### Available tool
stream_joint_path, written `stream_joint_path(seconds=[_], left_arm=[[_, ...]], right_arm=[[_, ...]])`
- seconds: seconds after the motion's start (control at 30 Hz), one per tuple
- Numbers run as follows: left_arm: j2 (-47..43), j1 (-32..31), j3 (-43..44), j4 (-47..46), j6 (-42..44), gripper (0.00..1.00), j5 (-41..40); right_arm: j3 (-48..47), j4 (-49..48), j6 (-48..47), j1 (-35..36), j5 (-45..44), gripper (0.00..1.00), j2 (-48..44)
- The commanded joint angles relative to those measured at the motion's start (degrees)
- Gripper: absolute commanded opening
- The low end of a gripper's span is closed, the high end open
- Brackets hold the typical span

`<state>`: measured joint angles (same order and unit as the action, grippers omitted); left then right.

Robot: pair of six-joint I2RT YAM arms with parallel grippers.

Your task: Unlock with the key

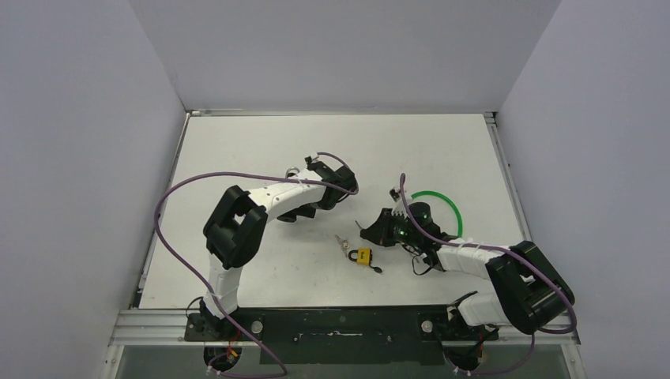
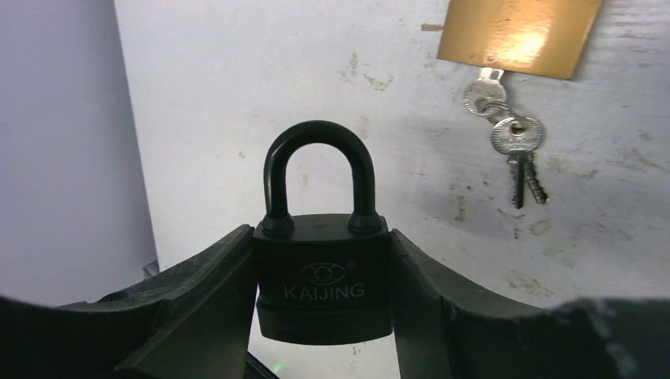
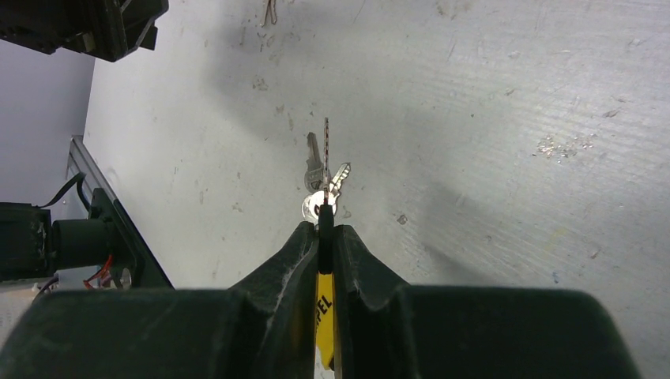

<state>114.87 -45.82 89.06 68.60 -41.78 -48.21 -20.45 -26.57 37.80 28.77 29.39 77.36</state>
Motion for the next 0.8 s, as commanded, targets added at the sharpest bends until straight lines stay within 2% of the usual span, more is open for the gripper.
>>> stream_joint_path(seconds=[0.0,0.23,0.43,0.63,0.77], left_arm=[[-0.8,-0.3,2.8,5.7,-1.6,0.17,-6.8],[-8.0,1.8,-1.9,-7.2,3.9,0.17,7.2],[-14.9,4.7,-7.0,-14.4,4.5,0.15,20.0],[-19.5,5.7,-11.4,-20.5,1.6,0.1,27.5],[-21.8,6.2,-14.9,-24.4,-0.5,0.1,30.8]], right_arm=[[-1.6,-3.6,0.3,1.2,-0.1,0.0,-0.1],[-1.7,-5.7,2.0,4.6,0.3,0.0,-1.4],[-0.2,-15.9,10.0,10.9,-0.6,0.0,-1.7],[-3.2,-24.2,15.8,18.3,-3.0,0.0,2.8],[-5.4,-28.1,17.6,20.5,-3.4,0.0,7.0]])
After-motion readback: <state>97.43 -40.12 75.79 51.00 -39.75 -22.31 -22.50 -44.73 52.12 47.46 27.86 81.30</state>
